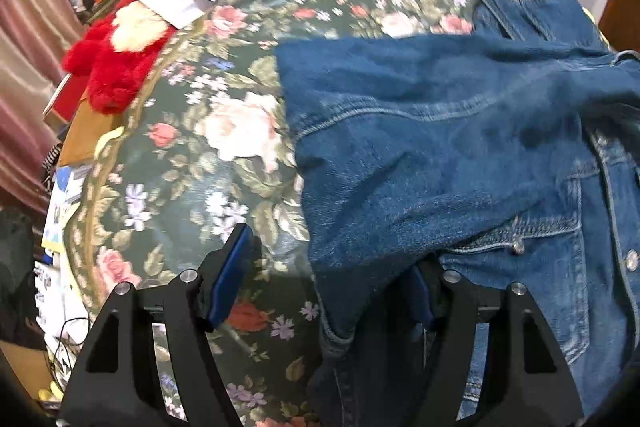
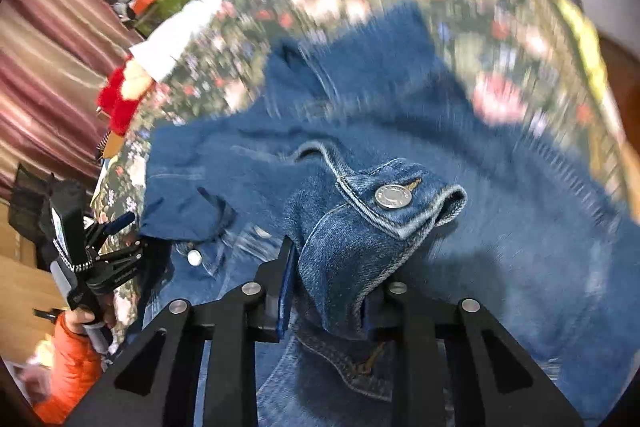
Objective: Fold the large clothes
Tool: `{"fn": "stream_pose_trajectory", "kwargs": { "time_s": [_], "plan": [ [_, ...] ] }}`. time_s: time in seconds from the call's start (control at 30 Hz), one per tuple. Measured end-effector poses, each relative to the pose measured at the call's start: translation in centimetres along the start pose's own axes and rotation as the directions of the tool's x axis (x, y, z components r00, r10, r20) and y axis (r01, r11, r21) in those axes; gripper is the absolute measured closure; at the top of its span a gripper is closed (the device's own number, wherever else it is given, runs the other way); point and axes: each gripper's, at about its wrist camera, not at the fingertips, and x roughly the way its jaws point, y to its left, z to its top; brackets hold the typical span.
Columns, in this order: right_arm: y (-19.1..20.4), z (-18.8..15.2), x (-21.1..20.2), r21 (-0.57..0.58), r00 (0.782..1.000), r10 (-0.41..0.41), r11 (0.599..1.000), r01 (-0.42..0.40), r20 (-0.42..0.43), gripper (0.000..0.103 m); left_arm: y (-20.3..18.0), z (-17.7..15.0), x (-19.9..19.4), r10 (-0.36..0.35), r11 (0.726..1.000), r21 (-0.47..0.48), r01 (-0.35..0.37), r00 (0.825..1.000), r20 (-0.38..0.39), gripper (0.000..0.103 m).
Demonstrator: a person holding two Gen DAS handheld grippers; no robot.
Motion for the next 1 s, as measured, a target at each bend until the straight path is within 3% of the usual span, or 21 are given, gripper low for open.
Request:
{"fn": "stream_pose_trajectory", "kwargs": {
  "time_s": [0.2, 0.3, 0.57, 0.83, 0.93, 1.0],
  "plan": [
    [1.9, 0.7, -7.6, -0.052, 0.983, -0.001, 0.999, 0.011, 0.184, 0.08, 1.1, -0.1, -2.4, 0.004, 1.0, -0.027, -0.003, 0.999, 0.051, 0.034],
    [1.7, 0.1, -10.4, -0.067, 0.975, -0.006, 0.998, 0.021, 0.221, 0.08, 1.1, -0.5, -3.4, 0.005, 1.0, -0.026, -0.004, 0.998, 0.066, 0.033],
    [-1.1, -4.2, -10.5, -0.068, 0.978, -0.099, 0.991, 0.114, 0.185, 0.08, -1.3, -2.1, -3.3, -0.03, 0.999, 0.017, 0.029, 0.999, 0.036, 0.032],
    [-6.3, -6.2, -6.9, 0.017, 0.972, -0.217, 0.976, 0.216, 0.091, 0.079, -1.8, -3.9, 0.1, 0.008, 1.0, 0.025, -0.007, 0.997, -0.075, 0.031],
    [-7.7, -7.1, -5.8, 0.043, 0.977, -0.213, 0.976, 0.212, 0.02, 0.073, -0.9, -4.9, 0.7, -0.013, 1.0, 0.009, 0.015, 0.994, -0.108, 0.031],
    [-8.5, -7.6, -5.6, 0.054, 0.974, -0.229, 0.972, 0.228, -0.003, 0.06, -0.3, -5.6, 0.3, -0.024, 1.0, 0.008, 0.025, 0.993, -0.115, 0.031]
  ]
}}
